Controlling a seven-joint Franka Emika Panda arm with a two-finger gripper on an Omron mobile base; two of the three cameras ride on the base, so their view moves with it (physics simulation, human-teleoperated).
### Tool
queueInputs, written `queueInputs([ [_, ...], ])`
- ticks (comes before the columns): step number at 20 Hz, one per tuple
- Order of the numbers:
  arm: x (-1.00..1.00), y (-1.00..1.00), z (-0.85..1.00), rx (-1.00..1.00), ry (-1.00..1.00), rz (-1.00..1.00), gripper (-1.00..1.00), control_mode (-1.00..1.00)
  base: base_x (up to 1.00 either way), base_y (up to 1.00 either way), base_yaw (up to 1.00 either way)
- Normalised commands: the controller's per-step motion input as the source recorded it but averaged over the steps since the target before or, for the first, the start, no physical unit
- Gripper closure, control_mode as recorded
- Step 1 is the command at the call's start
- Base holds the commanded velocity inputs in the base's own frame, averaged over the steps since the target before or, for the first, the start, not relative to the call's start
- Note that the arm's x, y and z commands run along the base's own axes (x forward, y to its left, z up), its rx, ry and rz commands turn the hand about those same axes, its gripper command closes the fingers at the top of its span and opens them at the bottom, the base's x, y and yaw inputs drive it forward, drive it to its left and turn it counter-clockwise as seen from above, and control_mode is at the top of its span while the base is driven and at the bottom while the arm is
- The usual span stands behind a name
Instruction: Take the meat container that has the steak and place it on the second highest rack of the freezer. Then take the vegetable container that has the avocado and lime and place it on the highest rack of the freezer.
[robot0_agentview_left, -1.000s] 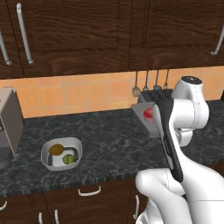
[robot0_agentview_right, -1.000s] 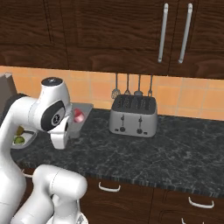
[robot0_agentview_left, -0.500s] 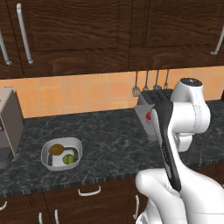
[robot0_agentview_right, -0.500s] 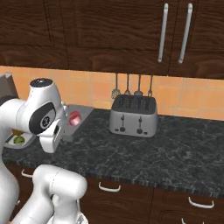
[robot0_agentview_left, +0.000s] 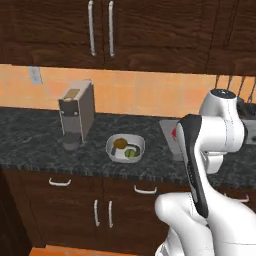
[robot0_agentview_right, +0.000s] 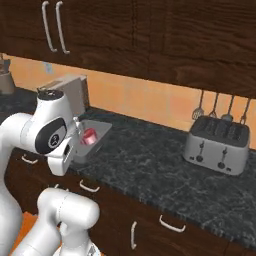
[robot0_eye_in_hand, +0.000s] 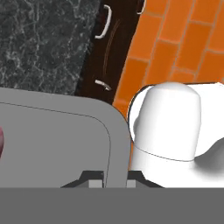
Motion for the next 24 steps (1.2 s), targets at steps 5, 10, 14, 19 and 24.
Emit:
queueInputs([
  [5,0.00,0.00,0.00,0.00,0.00,0.00,1.00,1.00,-0.09,0.49,0.92],
  [10,0.00,0.00,0.00,0.00,0.00,0.00,1.00,1.00,-0.10,0.49,0.94],
  [14,0.00,0.00,0.00,0.00,0.00,0.00,1.00,1.00,-0.18,0.37,1.00],
  [19,0.00,0.00,0.00,0.00,0.00,0.00,1.00,1.00,-0.17,0.14,1.00],
  [24,0.00,0.00,0.00,0.00,0.00,0.00,1.00,1.00,-0.18,0.00,1.00],
])
